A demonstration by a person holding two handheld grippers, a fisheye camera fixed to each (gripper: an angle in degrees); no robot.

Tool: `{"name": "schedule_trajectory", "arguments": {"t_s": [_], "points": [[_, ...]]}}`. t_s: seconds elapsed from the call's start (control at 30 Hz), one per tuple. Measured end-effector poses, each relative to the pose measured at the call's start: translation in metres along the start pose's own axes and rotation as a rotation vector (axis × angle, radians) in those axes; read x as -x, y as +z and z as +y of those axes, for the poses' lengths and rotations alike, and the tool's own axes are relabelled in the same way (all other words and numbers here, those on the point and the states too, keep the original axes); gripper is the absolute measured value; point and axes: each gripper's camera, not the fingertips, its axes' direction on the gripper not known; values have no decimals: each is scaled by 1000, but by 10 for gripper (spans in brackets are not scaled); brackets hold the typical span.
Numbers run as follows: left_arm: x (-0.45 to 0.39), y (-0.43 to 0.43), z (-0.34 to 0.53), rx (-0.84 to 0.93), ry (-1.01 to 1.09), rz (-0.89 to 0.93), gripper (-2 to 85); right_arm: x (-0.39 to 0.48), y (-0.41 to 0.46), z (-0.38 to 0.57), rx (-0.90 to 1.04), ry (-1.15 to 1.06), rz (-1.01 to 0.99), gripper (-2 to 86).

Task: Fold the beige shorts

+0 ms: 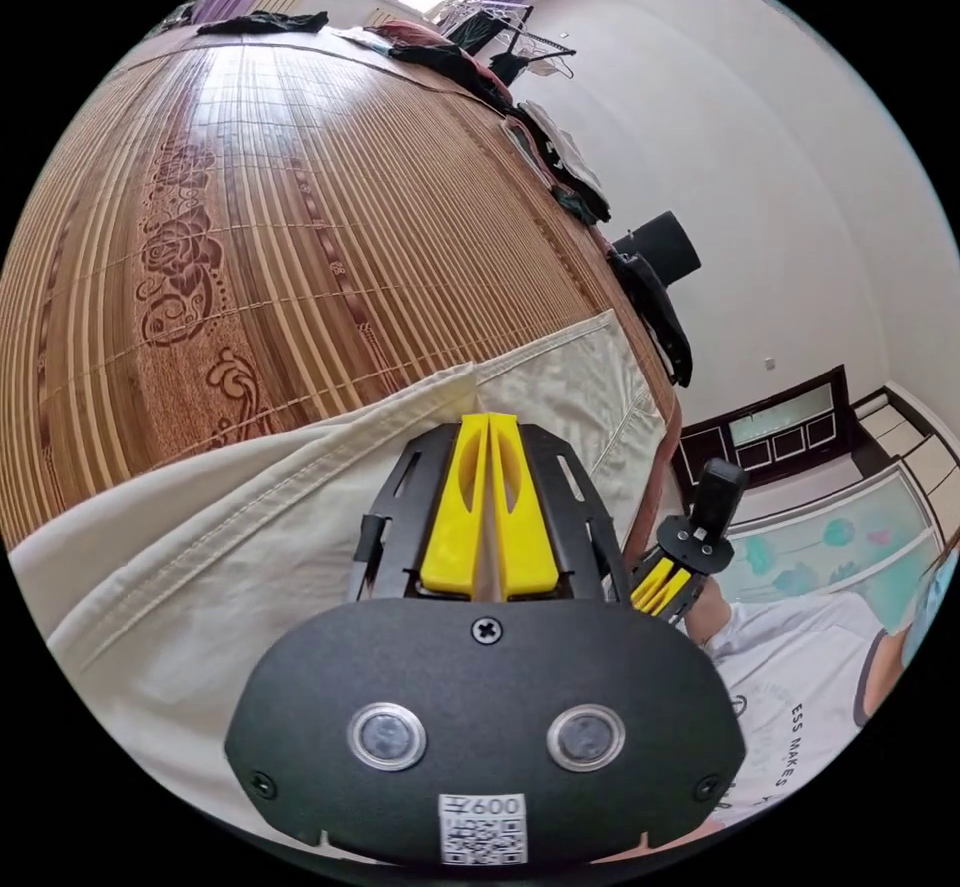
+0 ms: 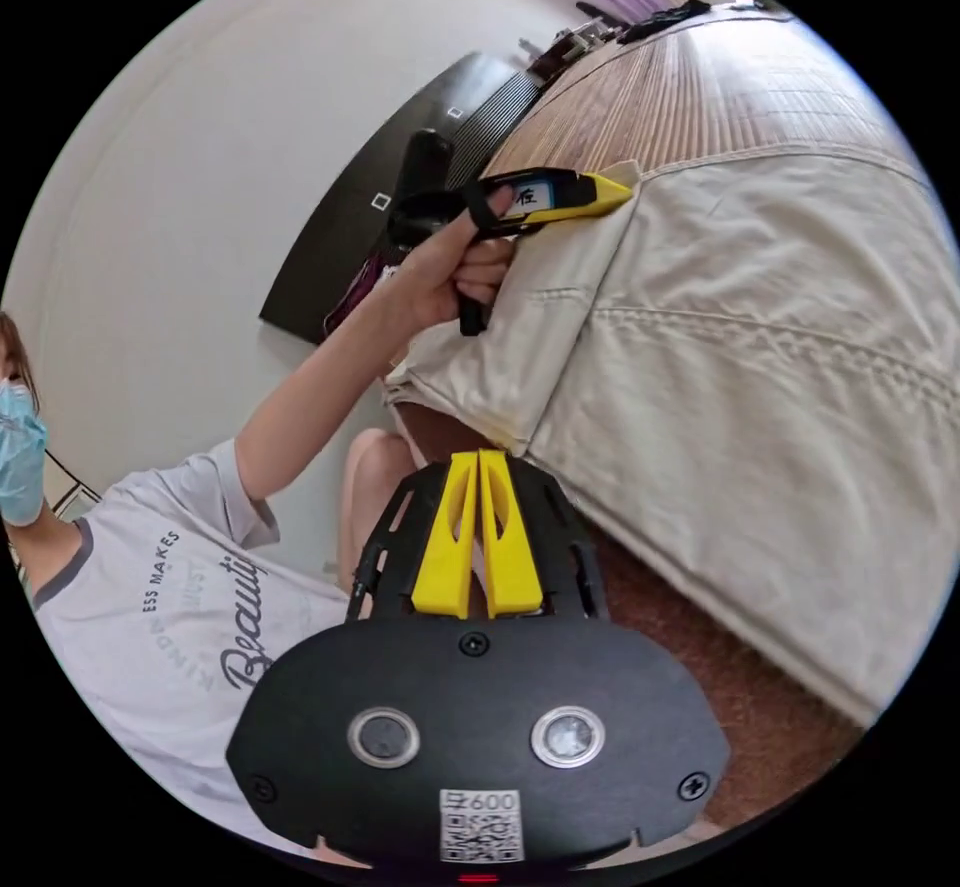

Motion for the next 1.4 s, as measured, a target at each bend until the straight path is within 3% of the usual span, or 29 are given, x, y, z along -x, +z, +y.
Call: {"name": "schedule_trajectory", "arguments": {"t_s": [0.1,0.2,0.27,0.33,0.47,0.8,0.97,1.03,1.13,1.2,1.23,1.4], "points": [[-50,-10,-12,-16,-38,-11,3,6,4,16,-89,-23,-9,-9],[-118,-24,-6,0,27,155,3,8,8,23,-211,-50,-50,-9],[-159,-12,7,151,49,309,3,-8,7,24,-343,-1,-59,-8],[-173,-2,22,241,17,341,2,-21,9,20,-405,13,-96,-8],[-181,8,62,298,-86,240,1,-38,38,6,-384,-9,179,-9],[-236,-85,148,180,-102,101,1,-74,71,-3,-365,-54,256,-9],[-299,-159,167,62,-285,-174,3,-92,89,-7,-383,-92,324,-9],[-354,-160,151,22,-246,-257,3,-98,94,-10,-382,-110,347,-8],[-432,-131,118,17,-160,-175,3,-111,91,-9,-418,-120,331,-8],[-456,-106,103,105,-181,-194,3,-114,78,0,-474,-154,377,-7],[-470,-94,99,156,-183,-257,3,-116,63,10,-529,-167,451,-7],[-520,-113,96,66,-212,-172,4,-172,-31,50,-693,28,732,15]]}}
